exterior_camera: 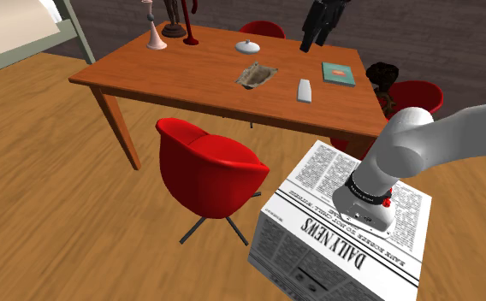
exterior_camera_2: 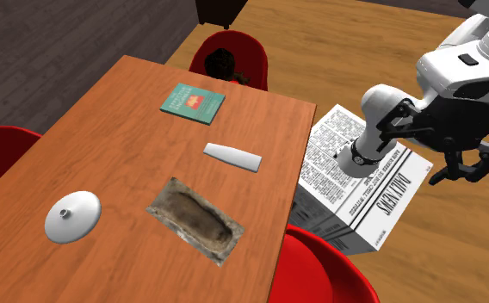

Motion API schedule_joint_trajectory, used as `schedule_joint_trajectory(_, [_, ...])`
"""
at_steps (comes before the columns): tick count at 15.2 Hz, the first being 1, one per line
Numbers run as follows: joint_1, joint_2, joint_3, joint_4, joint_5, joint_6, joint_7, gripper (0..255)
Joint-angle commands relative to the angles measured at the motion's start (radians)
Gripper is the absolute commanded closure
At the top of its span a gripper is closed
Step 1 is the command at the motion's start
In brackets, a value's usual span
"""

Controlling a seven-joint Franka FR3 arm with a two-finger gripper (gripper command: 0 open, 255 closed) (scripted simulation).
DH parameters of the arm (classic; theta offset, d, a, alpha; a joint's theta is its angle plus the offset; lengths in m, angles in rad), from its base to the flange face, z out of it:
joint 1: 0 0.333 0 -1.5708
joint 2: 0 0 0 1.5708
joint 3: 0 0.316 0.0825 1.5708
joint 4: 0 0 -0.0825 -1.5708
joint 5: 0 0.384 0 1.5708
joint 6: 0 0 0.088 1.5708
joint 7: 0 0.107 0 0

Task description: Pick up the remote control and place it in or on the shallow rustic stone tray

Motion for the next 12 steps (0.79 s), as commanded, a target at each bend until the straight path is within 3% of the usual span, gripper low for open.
schedule_joint_trajectory(1, [0.0,0.0,0.0,0.0,0.0,0.0,0.0,0])
schedule_joint_trajectory(12, [-0.14,0.233,-0.061,-0.049,-0.057,0.241,0.114,0])
